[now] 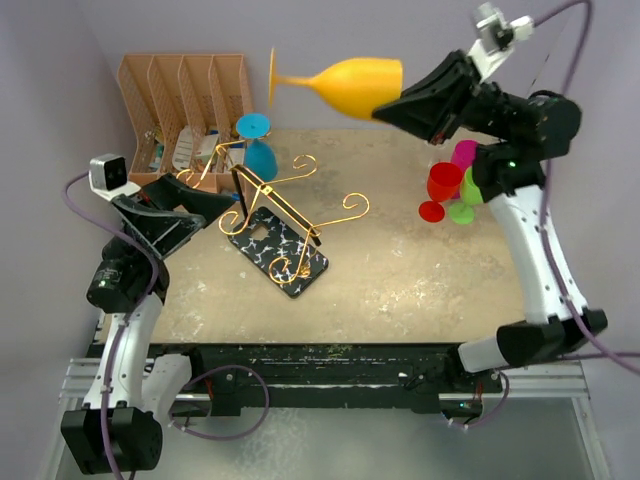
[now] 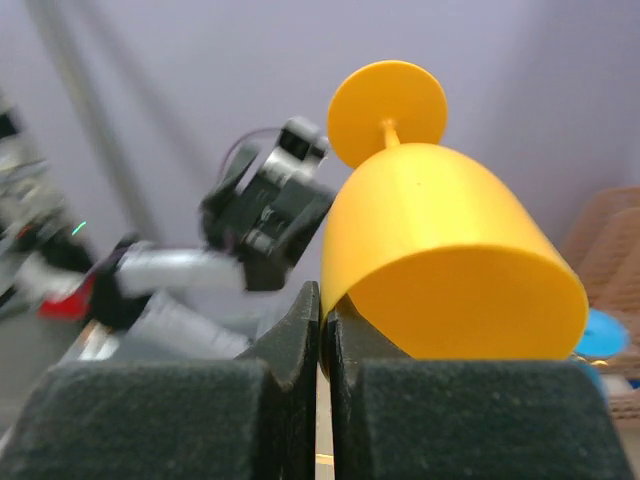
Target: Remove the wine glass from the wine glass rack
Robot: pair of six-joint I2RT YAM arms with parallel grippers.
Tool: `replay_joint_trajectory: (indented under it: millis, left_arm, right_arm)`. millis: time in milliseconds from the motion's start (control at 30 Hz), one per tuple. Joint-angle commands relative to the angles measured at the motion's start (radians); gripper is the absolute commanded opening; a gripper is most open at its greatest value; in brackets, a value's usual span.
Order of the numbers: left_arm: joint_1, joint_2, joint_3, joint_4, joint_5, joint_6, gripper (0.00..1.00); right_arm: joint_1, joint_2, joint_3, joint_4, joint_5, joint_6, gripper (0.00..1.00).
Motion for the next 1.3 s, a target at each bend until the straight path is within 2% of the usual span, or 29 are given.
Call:
replay_joint_trajectory:
  millis: [0,100,200,300,333,433,600,733,1033,1267]
  left_arm:
    - [-0.004,-0.028,0.044,-0.150,0.097,0.076,0.81]
    - [-0.003,-0.055,0.123,-0.447,0.183,0.302,0.80]
    - [-0.003,-0.098,0.270,-0.974,0.208,0.685,0.80]
    - [-0.004,-0.089,0.560,-1.671,0.032,1.205,0.79]
    - [-0.004,-0.079,0.623,-1.822,-0.054,1.319,0.78]
    - [-0.004,-0.058,0.727,-2.047,-0.238,1.504,0.77]
    - [-0.004,-0.064,0.774,-2.137,-0.364,1.604,0.77]
    - [-0.004,-0.075,0.770,-2.143,-0.372,1.611,0.77]
    - [-0.004,-0.086,0.739,-2.139,-0.352,1.604,0.76]
    - [-0.004,-0.084,0.723,-2.133,-0.336,1.596,0.76]
  right_arm:
    - [0.001,-0.154,0.191,-0.960,0.473,-0.784,0.00]
    - [0.000,-0.179,0.266,-1.280,0.893,-0.917,0.00]
    - [0.000,-0.159,0.328,-1.540,1.215,-0.971,0.00]
    - [0.000,-0.162,0.276,-1.649,1.315,-0.973,0.00]
    - [0.000,-0.163,0.254,-1.669,1.328,-0.974,0.00]
    - [0.000,-0.142,0.194,-1.723,1.371,-0.977,0.00]
    - [0.000,-0.051,0.148,-1.773,1.315,-0.992,0.00]
    - [-0.001,0.070,0.199,-1.796,1.290,-1.010,0.00]
    - [0.000,0.405,0.474,-1.893,1.304,-1.049,0.00]
    - [0.000,0.591,0.638,-1.941,1.286,-1.052,0.00]
